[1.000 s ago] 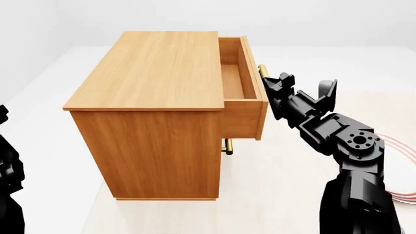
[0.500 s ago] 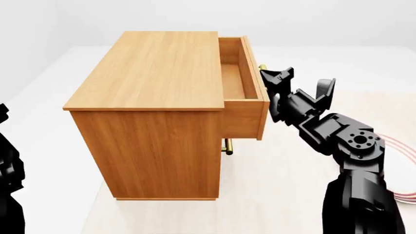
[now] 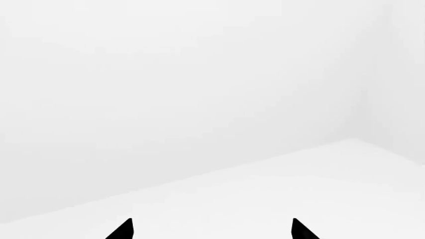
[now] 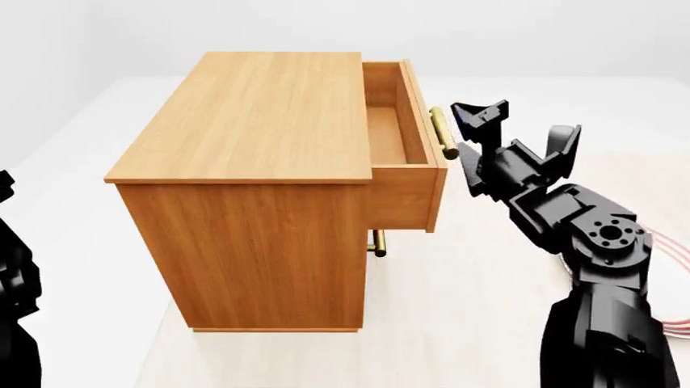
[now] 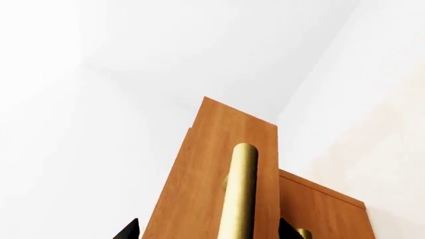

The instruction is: Open the top drawer of the cabinet and put the bowl in it.

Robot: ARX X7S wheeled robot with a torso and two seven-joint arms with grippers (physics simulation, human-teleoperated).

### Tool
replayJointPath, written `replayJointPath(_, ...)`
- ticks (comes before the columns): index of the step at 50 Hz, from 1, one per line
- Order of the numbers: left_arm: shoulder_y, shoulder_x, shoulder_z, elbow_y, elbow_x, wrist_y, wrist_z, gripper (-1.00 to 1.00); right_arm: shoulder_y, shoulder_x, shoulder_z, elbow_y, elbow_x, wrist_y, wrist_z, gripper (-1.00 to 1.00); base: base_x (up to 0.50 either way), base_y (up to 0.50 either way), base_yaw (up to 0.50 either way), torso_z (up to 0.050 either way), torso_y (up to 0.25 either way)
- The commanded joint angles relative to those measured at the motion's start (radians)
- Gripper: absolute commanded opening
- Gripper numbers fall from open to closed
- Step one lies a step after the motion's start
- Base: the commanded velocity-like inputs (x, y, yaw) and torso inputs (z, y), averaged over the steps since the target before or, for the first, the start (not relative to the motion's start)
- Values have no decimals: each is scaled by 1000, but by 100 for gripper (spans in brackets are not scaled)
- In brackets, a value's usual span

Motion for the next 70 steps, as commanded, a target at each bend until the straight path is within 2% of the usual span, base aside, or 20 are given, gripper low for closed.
replayJointPath(1,2,-1,0,-1,-1,1,-2,100,-6,16,29,-105,25,5,76,100,0,0,0,0,0)
replayJointPath(11,4,-3,-2,-1,-4,2,-1,100,37,45,-38,-422,-6,79,255,100,0,0,0,0,0)
replayJointPath(16,3,-6,-4,-1,-6,4,0,100,159,57,-168,-560,-54,155,327,100,0,0,0,0,0)
replayJointPath(20,3,-7,-5,-1,-7,5,1,100,287,68,-331,-610,-131,204,341,100,0,0,0,0,0)
replayJointPath(25,10,-9,-10,-1,-11,8,3,100,436,58,-505,-595,-196,276,328,100,0,0,0,0,0)
replayJointPath(32,19,-6,-14,-1,-13,11,8,100,561,15,-646,-472,-218,418,301,100,0,0,0,0,0)
replayJointPath(38,19,-6,-15,-1,-12,12,13,100,614,-22,-699,-361,-198,569,289,100,0,0,0,0,0)
replayJointPath(46,29,-1,-17,-2,-10,14,15,100,667,-44,-739,-202,-203,652,274,100,0,0,0,0,0)
replayJointPath(55,28,-2,-21,-2,-10,12,18,100,721,-49,-848,-133,-235,660,246,100,0,0,0,0,0)
replayJointPath(70,24,4,-21,-2,-5,9,20,100,717,-60,-927,-93,-240,654,207,100,0,0,0,0,0)
